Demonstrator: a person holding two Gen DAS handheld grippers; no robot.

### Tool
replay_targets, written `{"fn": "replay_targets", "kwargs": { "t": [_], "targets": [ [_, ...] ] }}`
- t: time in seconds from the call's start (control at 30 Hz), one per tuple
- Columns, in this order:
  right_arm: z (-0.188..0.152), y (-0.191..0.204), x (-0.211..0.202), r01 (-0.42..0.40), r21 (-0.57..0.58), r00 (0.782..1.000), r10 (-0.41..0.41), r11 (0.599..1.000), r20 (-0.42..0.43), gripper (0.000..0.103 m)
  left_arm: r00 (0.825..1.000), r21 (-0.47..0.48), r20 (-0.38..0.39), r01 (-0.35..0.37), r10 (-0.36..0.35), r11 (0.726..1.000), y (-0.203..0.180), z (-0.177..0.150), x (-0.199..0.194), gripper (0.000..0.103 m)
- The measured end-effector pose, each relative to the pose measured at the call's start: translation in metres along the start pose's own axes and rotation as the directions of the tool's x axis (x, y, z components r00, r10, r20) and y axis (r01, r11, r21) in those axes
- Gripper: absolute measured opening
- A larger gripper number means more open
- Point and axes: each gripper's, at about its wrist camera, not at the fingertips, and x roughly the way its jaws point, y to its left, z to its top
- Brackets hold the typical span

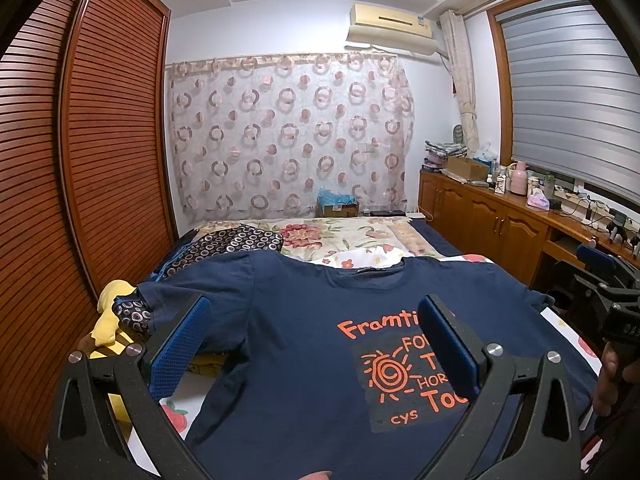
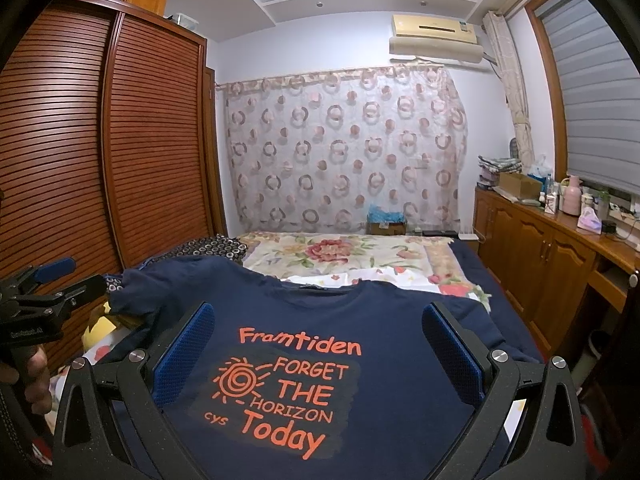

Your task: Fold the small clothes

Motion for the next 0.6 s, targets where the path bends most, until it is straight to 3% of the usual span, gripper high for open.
{"fn": "replay_targets", "kwargs": {
  "t": [0.6],
  "targets": [
    [-0.0008,0.0012,0.0003,-0.002,-0.001,1.0,0.002,1.0,-0.002,0.103,1.0,-0.005,0.001,0.002,-0.002,1.0,0.0012,-0.0012,0.0007,0.103]
  ]
}}
